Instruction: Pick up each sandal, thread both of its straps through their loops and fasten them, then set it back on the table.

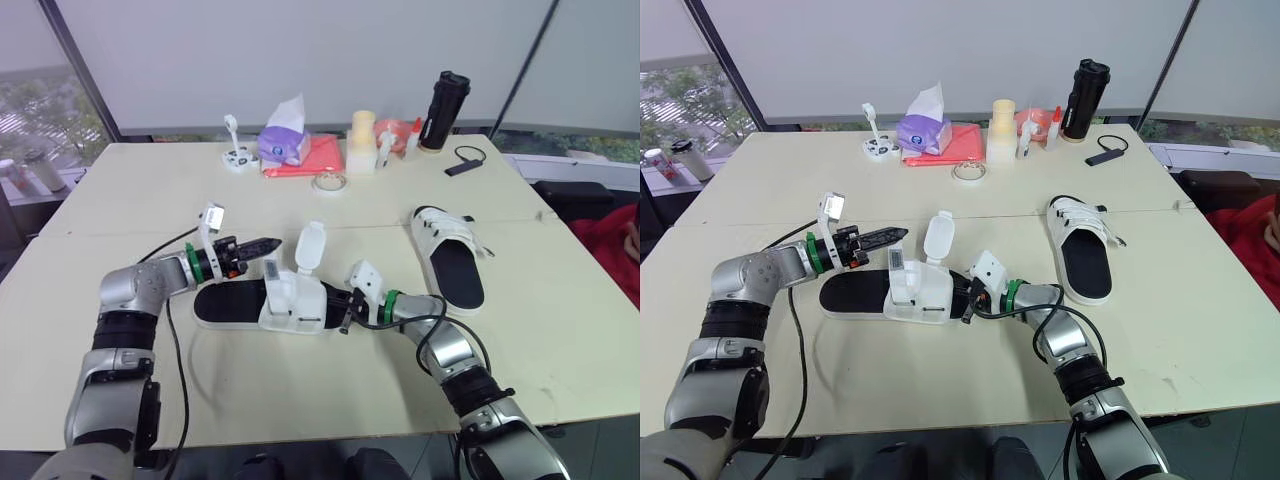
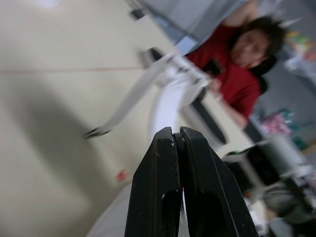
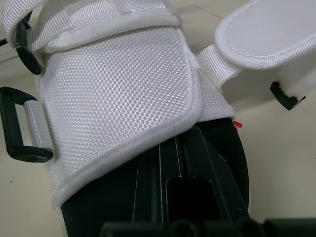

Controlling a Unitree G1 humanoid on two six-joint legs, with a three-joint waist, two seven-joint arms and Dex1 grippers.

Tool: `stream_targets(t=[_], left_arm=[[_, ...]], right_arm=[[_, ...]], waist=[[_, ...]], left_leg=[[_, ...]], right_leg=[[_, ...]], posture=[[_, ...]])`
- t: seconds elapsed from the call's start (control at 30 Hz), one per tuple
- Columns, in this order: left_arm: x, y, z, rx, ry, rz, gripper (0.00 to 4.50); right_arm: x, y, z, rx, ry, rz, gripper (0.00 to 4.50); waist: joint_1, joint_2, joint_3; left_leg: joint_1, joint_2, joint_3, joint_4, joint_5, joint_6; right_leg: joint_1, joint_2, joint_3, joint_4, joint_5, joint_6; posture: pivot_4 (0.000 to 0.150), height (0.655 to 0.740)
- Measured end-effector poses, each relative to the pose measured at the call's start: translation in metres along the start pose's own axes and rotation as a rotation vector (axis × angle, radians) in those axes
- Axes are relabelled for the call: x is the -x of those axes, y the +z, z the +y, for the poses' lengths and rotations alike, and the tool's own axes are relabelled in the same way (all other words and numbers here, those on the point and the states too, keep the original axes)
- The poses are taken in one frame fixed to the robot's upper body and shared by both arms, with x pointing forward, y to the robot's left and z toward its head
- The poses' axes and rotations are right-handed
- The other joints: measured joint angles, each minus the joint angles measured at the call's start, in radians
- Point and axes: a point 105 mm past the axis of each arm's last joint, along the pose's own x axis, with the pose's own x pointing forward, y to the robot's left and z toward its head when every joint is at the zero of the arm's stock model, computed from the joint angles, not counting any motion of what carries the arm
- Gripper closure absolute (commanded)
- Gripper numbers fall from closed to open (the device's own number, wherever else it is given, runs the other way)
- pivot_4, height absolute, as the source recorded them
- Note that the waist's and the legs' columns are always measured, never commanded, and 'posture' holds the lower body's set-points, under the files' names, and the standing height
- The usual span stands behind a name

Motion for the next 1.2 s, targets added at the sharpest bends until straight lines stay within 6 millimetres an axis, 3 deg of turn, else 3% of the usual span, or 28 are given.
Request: stream_targets(t=[0.1, 0.23, 0.43, 0.57, 0.8, 1.2], left_arm=[[-0.009, 0.015, -0.020, -0.036, -0.083, -0.022, 4.41], [-0.013, 0.014, -0.021, -0.034, -0.083, -0.025, 4.41], [-0.015, 0.003, 0.010, -0.023, 0.032, -0.016, 4.41], [-0.012, -0.011, 0.036, 0.008, 0.117, 0.001, 4.41], [-0.019, -0.044, 0.064, -0.057, 0.210, 0.141, 4.41], [-0.024, -0.063, 0.071, -0.289, 0.183, 0.299, 4.41]], right_arm=[[-0.001, 0.000, 0.001, -0.002, 0.000, -0.002, 4.50], [-0.001, 0.000, 0.001, -0.002, 0.000, -0.002, 4.50], [-0.001, 0.000, 0.001, -0.004, -0.006, -0.003, 4.50], [0.000, -0.002, 0.003, -0.006, -0.011, -0.004, 4.50], [0.000, -0.001, 0.004, -0.008, -0.013, -0.002, 4.50], [0.000, -0.006, 0.006, -0.016, -0.018, 0.026, 4.50]], waist=[[0.000, 0.000, 0.000], [0.001, 0.000, 0.000], [0.001, 0.000, 0.000], [0.003, 0.000, 0.000], [0.004, 0.000, 0.000], [0.006, 0.002, -0.017]], left_leg=[[0.000, 0.000, 0.000, 0.000, 0.000, 0.000], [0.000, 0.000, 0.000, 0.000, 0.000, 0.000], [0.000, 0.000, 0.000, 0.001, 0.000, 0.000], [-0.001, 0.000, 0.000, 0.002, 0.000, 0.000], [-0.001, 0.000, 0.000, 0.002, 0.000, 0.000], [0.005, -0.001, -0.001, 0.004, 0.000, 0.000]], right_leg=[[0.000, 0.000, 0.000, 0.000, 0.000, 0.000], [0.000, 0.000, 0.000, 0.000, 0.000, 0.000], [0.000, 0.001, 0.000, 0.000, 0.000, 0.000], [0.000, 0.001, 0.000, 0.000, 0.000, 0.001], [0.000, 0.002, 0.000, 0.000, 0.000, 0.001], [0.008, 0.003, -0.001, 0.000, -0.001, 0.002]], posture=[[0.150, 0.7400], [0.150, 0.7400], [0.150, 0.7400], [0.150, 0.7400], [0.150, 0.7400], [0.150, 0.7400]])
